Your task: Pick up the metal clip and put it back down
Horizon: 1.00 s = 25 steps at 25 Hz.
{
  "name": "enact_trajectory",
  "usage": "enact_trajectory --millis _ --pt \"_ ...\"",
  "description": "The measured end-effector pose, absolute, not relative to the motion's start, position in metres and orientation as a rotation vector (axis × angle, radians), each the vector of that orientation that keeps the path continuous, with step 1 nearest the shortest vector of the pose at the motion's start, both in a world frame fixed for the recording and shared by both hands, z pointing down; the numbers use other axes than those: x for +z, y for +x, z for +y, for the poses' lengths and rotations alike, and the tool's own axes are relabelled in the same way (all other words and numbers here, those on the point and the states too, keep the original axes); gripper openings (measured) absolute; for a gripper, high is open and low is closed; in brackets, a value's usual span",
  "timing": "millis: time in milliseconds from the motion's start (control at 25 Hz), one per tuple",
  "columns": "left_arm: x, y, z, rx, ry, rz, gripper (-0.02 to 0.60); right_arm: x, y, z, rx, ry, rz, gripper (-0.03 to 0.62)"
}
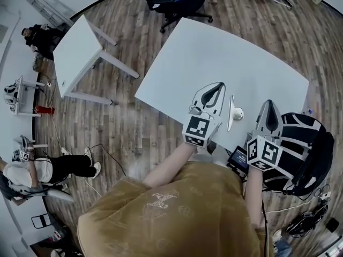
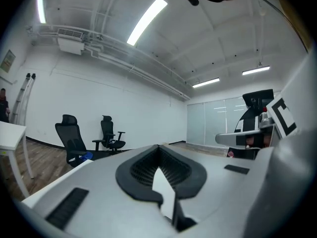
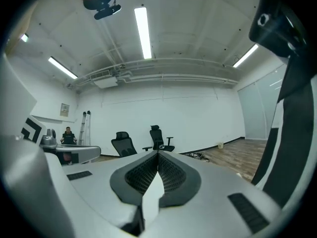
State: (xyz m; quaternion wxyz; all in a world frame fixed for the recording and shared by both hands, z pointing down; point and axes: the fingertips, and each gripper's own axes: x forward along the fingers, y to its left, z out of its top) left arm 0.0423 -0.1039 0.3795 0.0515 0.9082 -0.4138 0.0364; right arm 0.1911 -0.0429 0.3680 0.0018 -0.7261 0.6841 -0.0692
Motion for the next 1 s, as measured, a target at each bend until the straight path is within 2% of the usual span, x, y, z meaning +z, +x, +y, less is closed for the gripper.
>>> enact_trajectory --millis 400,1000 --pt "0.354 0.031 -0.091 0.038 2.765 -1.310 0.006 0.343 0.194 -0.019 -0.128 -2.303 2.095 0.009" --pt "0.357 0.023 -0.088 0.033 2.735 -1.343 0.006 0.343 0.176 -0.017 -0.084 -2.297 2.184 0.009"
